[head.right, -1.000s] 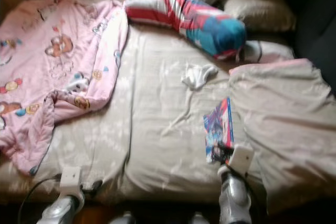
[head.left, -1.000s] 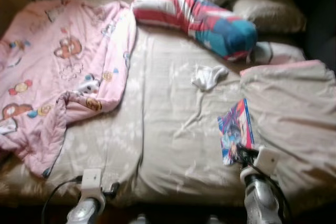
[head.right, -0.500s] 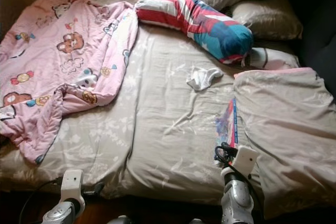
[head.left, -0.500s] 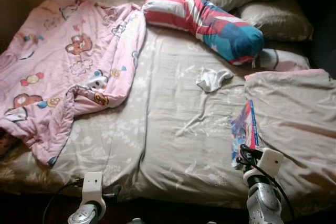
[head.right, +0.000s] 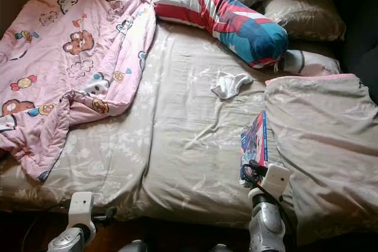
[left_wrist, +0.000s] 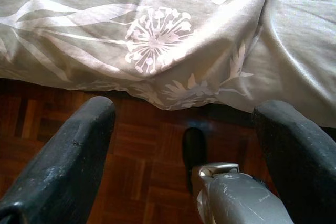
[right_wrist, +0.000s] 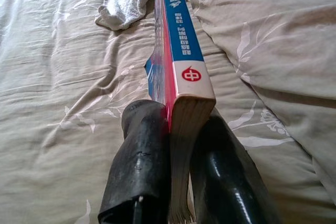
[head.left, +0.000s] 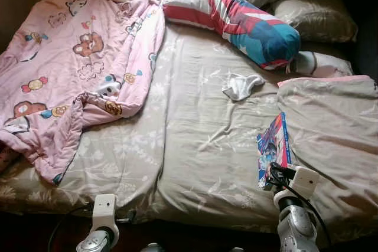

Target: Clean up the room

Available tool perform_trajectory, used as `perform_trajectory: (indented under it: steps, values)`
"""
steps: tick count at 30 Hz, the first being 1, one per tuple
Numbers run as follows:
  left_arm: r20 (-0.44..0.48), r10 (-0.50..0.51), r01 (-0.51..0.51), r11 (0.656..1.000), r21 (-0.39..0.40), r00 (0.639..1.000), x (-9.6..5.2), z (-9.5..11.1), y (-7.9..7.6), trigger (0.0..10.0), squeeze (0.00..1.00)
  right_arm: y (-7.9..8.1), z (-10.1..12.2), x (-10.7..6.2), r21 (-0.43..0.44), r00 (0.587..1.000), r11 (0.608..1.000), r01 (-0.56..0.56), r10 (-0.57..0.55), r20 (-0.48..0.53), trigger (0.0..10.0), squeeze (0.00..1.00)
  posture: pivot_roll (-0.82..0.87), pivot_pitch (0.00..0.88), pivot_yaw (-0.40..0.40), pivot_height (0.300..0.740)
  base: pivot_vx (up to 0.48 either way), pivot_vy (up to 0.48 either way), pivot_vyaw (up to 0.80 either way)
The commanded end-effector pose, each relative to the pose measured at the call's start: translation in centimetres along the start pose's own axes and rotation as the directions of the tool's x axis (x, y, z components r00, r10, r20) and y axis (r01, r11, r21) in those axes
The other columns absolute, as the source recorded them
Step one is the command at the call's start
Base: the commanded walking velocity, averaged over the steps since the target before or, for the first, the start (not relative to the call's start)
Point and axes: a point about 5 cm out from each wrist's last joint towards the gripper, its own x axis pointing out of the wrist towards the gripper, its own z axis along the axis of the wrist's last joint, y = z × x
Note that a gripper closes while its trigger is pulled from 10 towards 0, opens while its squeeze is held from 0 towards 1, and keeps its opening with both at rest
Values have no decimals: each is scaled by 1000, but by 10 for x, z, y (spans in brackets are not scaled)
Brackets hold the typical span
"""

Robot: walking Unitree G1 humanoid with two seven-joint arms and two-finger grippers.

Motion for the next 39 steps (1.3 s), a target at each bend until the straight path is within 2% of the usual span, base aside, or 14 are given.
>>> perform_trajectory:
  steps: [1,8,17,31,36,39]
  values:
    - [-39,6,-6,1000,6,999,-4,-12,3,10000,0,0,1,0,-8,1000,1000,1,-1,14,10000,0,125,233,8,740,240,0,0]
    - [-34,2,-1,999,33,999,-2,-5,6,10000,0,6,3,3,9,1000,1000,6,-6,16,10000,0,143,234,30,740,268,0,0]
    - [-20,-3,4,999,47,1000,0,0,6,10000,0,3,5,3,19,999,1000,17,-18,28,10000,0,152,244,38,740,270,0,0]
    - [-19,0,2,998,59,1000,-1,-1,6,10000,0,3,5,3,24,999,999,21,-22,25,10000,0,133,259,33,740,0,0,0]
    - [-24,-7,9,998,69,1000,-1,-2,6,10000,0,4,7,9,92,1000,996,23,-24,6,10000,0,133,261,43,740,0,0,0]
    - [-18,-11,12,997,73,1000,-1,-1,6,10000,0,1,10,15,166,998,984,59,-56,-20,10000,0,141,264,51,740,0,0,0]
